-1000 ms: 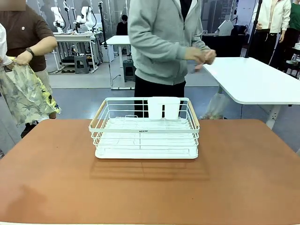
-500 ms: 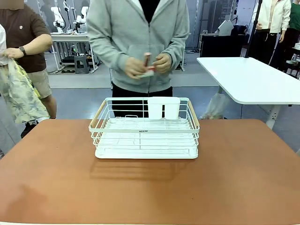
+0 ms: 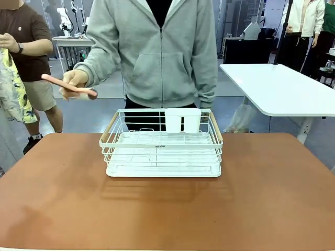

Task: Clean the table.
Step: Pick up the Lint Roller when the human hands it over, then clean the table with the Lint Roller when the human lifts the Dish drying rack.

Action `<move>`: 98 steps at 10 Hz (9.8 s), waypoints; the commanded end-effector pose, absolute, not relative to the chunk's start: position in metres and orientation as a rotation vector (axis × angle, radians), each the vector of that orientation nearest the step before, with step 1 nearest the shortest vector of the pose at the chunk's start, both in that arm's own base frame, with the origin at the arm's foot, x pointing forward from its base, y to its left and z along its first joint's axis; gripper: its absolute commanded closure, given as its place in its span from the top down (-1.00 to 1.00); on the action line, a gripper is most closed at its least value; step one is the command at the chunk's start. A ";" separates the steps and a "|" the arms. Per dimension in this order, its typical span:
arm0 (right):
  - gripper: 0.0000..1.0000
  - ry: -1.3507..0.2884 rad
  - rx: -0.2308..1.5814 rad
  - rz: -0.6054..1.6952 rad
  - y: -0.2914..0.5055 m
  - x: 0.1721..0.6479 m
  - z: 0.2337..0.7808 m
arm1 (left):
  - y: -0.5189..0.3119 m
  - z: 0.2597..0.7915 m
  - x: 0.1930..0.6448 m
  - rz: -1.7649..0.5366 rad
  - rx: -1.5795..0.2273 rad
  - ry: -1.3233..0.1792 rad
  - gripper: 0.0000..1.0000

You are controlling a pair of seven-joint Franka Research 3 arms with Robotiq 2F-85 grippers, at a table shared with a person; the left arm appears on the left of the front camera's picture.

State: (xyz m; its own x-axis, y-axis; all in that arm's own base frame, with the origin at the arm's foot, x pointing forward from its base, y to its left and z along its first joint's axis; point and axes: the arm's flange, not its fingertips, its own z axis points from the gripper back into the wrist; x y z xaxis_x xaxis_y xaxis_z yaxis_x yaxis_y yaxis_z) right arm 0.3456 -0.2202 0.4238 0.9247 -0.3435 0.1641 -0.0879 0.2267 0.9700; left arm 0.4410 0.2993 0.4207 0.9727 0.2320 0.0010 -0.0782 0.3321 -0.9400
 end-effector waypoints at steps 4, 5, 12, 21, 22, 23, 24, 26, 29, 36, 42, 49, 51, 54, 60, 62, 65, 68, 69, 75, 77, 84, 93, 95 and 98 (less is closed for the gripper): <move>1.00 -0.391 1.354 -0.172 -0.219 0.345 0.425 | 0.299 0.421 0.437 0.198 -1.202 -0.148 1.00; 1.00 -0.391 1.354 -0.172 -0.219 0.345 0.425 | 0.299 0.421 0.437 0.198 -1.202 -0.148 1.00; 1.00 -0.391 1.354 -0.172 -0.219 0.345 0.425 | 0.272 0.454 0.423 0.250 -1.150 -0.138 1.00; 1.00 -0.391 1.354 -0.172 -0.219 0.345 0.425 | 0.104 0.510 0.412 0.802 -0.935 -0.270 1.00; 1.00 -0.391 1.354 -0.172 -0.219 0.345 0.425 | 0.097 0.506 0.411 0.844 -0.914 -0.274 1.00; 1.00 -0.391 1.354 -0.172 -0.219 0.345 0.425 | 0.093 0.505 0.408 0.813 -0.930 -0.268 1.00; 1.00 -0.391 1.354 -0.172 -0.219 0.345 0.425 | 0.088 0.503 0.406 0.775 -0.941 -0.280 1.00; 1.00 -0.391 1.354 -0.172 -0.219 0.345 0.425 | 0.078 0.497 0.404 0.741 -0.925 -0.289 1.00; 1.00 -0.391 1.354 -0.172 -0.219 0.345 0.425 | 0.072 0.491 0.406 0.745 -0.940 -0.302 1.00; 1.00 -0.391 1.354 -0.172 -0.219 0.345 0.425 | 0.059 0.475 0.419 0.706 -0.941 -0.307 1.00; 1.00 -0.391 1.354 -0.172 -0.219 0.345 0.425 | 0.057 0.466 0.429 0.687 -0.970 -0.333 0.10; 1.00 -0.391 1.354 -0.172 -0.219 0.345 0.425 | 0.055 0.466 0.428 0.681 -0.982 -0.343 -1.00; 1.00 -0.391 1.354 -0.172 -0.219 0.345 0.425 | 0.060 0.472 0.423 0.668 -0.997 -0.373 -0.99; 1.00 -0.391 1.354 -0.172 -0.219 0.345 0.425 | 0.058 0.471 0.427 0.690 -0.971 -0.304 -0.99; 1.00 -0.391 1.354 -0.172 -0.219 0.345 0.425 | 0.058 0.471 0.427 0.690 -0.971 -0.304 -0.99; 1.00 -0.391 1.354 -0.172 -0.219 0.345 0.425 | 0.058 0.471 0.427 0.690 -0.971 -0.304 -0.99; 1.00 -0.391 1.354 -0.172 -0.219 0.345 0.425 | 0.058 0.471 0.427 0.690 -0.971 -0.304 -0.99; 1.00 -0.391 1.354 -0.172 -0.219 0.345 0.425 | 0.058 0.471 0.427 0.690 -0.971 -0.304 -0.99; 1.00 -0.391 1.354 -0.172 -0.219 0.345 0.425 | 0.058 0.471 0.427 0.690 -0.971 -0.304 -0.99; 1.00 -0.391 1.354 -0.172 -0.219 0.345 0.425 | 0.058 0.471 0.427 0.690 -0.971 -0.304 -0.99; 1.00 -0.391 1.354 -0.172 -0.219 0.345 0.425 | 0.058 0.471 0.427 0.690 -0.971 -0.304 -0.99; 1.00 -0.391 1.354 -0.172 -0.219 0.345 0.425 | 0.057 0.492 0.438 0.535 -0.891 -0.364 -0.59; 1.00 -0.391 1.354 -0.172 -0.219 0.345 0.425 | -0.004 0.413 0.500 -0.109 -0.651 -0.054 -0.59; 1.00 -0.391 1.354 -0.172 -0.219 0.345 0.425 | -0.004 0.413 0.500 -0.109 -0.651 -0.054 -0.59; 1.00 -0.391 1.354 -0.172 -0.219 0.345 0.425 | -0.015 0.392 0.507 -0.107 -0.705 -0.072 -0.59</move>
State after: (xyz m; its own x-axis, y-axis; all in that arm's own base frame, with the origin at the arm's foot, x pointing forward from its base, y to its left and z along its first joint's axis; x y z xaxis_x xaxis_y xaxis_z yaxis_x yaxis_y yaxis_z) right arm 0.3456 -0.2197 0.4229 0.9272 -0.3391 0.1590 -0.0858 0.2211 0.9715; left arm 0.5013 -0.0069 0.4063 0.9940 -0.0792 0.0752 0.1088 0.7776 -0.6192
